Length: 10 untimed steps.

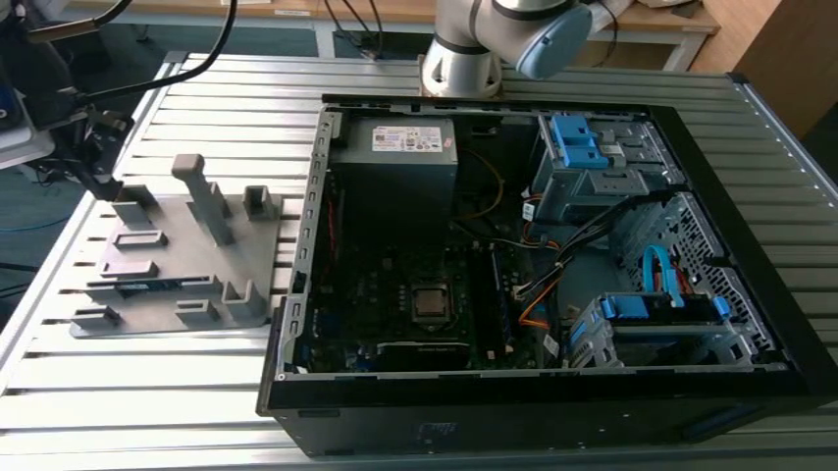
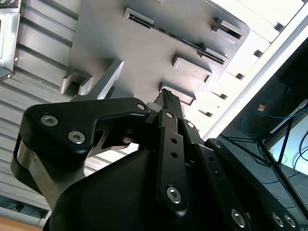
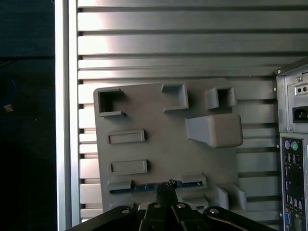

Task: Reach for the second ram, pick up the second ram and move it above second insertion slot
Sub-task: 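Reach for the second ram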

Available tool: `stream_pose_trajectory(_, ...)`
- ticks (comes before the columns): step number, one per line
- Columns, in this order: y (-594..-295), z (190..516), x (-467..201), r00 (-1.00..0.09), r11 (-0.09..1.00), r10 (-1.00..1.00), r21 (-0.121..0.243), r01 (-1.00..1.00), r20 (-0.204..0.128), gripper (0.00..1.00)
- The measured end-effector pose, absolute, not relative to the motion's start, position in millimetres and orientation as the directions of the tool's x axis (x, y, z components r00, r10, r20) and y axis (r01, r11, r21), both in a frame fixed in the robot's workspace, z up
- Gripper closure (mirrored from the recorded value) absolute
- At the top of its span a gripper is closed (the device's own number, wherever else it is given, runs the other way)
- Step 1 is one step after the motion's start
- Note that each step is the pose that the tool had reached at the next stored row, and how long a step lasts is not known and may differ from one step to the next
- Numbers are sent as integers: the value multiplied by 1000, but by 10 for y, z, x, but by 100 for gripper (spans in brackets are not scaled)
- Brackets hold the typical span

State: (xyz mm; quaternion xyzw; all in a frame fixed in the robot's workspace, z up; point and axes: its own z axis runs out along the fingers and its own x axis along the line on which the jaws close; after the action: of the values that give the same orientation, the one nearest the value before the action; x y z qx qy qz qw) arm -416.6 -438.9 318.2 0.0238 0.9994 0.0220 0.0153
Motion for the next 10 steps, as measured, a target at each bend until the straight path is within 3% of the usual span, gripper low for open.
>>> stream_pose_trajectory(10,-4406,3141,-4207,-998,998,48,45,47,-30,90)
